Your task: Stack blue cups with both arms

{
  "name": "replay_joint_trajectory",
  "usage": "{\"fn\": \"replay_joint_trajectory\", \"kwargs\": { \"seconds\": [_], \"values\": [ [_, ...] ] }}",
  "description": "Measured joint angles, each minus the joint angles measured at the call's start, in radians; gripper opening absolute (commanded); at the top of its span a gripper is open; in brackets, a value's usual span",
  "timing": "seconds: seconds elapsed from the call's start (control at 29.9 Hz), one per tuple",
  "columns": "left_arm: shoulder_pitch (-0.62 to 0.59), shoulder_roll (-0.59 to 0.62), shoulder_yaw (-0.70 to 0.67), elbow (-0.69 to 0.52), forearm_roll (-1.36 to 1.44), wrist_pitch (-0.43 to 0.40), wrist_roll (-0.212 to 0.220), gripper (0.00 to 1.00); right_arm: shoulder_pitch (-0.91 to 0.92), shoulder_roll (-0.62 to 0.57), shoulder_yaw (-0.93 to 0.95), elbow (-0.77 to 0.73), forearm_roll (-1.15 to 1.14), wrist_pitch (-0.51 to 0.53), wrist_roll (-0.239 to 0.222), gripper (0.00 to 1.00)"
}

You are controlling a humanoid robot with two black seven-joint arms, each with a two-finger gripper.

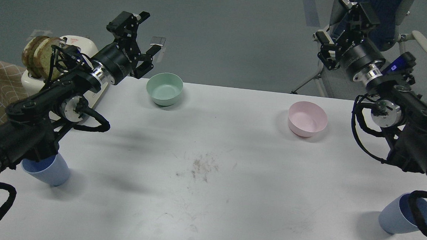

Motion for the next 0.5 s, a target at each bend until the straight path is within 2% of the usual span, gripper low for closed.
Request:
{"fn": "replay_joint_trajectory", "kwargs": {
  "seconds": [0.5],
  "values": [
    [0.036, -0.004, -0.031, 0.002, -0.003, -0.052, 0.008, 0.98, -0.032, 0.105, 0.018, -0.072, -0.001, 0.0, 0.0, 1.0]
  ]
}}
